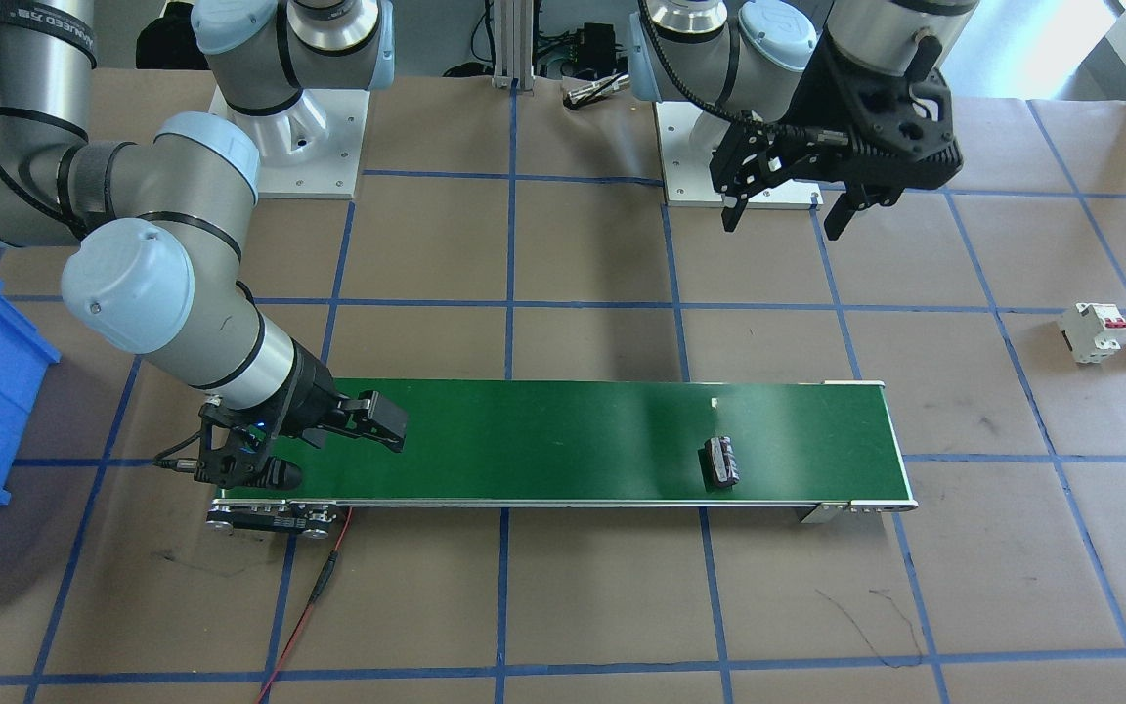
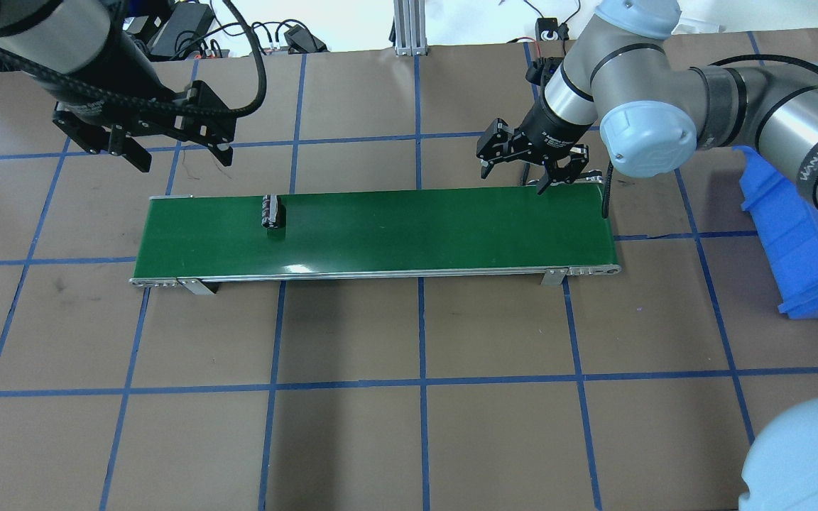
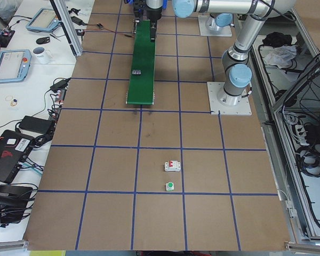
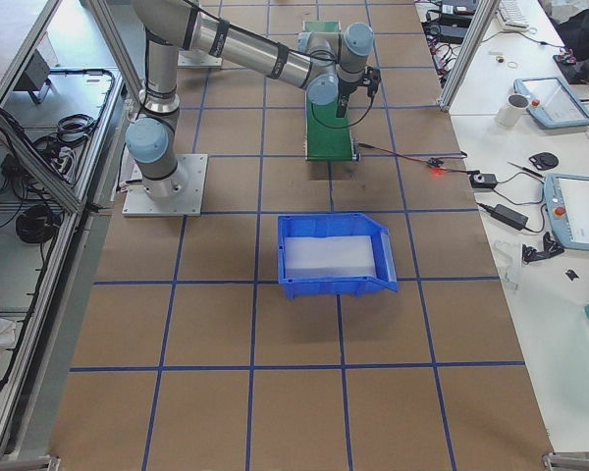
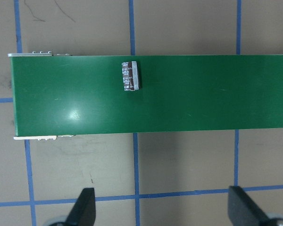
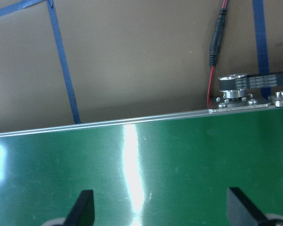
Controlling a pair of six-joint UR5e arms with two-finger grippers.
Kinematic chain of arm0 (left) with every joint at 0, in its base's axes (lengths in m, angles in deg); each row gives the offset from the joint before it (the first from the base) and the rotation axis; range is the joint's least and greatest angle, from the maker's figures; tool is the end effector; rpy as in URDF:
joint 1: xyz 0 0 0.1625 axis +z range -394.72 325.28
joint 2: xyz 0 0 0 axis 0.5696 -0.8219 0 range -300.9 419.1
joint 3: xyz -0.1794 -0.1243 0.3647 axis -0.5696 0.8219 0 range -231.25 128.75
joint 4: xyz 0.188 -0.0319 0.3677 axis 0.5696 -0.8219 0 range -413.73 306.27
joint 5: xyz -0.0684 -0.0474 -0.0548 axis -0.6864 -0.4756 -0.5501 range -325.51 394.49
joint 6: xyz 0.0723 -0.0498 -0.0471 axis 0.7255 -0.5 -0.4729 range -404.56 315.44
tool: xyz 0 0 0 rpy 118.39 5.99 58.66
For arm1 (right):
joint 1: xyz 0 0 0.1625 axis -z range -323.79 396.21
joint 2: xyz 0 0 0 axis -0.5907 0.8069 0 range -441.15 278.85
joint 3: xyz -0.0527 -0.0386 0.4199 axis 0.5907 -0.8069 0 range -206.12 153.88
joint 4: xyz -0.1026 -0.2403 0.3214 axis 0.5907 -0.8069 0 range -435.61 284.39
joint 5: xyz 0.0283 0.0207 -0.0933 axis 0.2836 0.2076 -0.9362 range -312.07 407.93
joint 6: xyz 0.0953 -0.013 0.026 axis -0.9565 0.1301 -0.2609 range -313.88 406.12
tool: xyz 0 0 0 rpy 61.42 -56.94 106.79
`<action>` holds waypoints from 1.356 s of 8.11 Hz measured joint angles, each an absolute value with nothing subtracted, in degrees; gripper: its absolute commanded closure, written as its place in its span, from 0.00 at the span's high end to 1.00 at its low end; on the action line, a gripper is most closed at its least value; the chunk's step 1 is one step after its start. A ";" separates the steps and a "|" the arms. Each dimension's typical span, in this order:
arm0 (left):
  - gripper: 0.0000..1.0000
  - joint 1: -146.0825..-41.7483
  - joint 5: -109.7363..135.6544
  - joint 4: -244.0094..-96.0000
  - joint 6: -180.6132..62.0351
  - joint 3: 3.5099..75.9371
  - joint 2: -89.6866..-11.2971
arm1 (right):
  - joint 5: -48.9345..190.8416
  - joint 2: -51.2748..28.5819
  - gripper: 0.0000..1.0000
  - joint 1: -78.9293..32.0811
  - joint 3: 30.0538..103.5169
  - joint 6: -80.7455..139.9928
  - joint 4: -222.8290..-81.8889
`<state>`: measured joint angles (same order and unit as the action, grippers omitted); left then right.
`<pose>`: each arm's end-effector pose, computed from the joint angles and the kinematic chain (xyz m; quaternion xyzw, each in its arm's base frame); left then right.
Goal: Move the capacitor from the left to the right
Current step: 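Hold the right gripper open above the belt as the capacitor rides toward it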
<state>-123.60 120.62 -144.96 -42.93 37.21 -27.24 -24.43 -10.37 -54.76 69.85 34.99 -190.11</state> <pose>-0.1308 -0.4723 0.5299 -0.0056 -0.9988 0.0353 0.0330 0.1735 -0.5904 0.3007 0.0885 0.9842 0.0221 0.1518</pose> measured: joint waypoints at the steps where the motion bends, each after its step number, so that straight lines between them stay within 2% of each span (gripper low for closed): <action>1: 1.00 -123.63 120.89 -145.93 -42.67 35.27 -27.36 | -23.99 -10.66 1.00 -54.76 69.85 34.61 -190.28; 11: 1.00 -123.66 123.75 -138.33 -43.16 33.84 -29.93 | -23.87 -12.12 1.00 -54.76 69.90 42.44 -193.52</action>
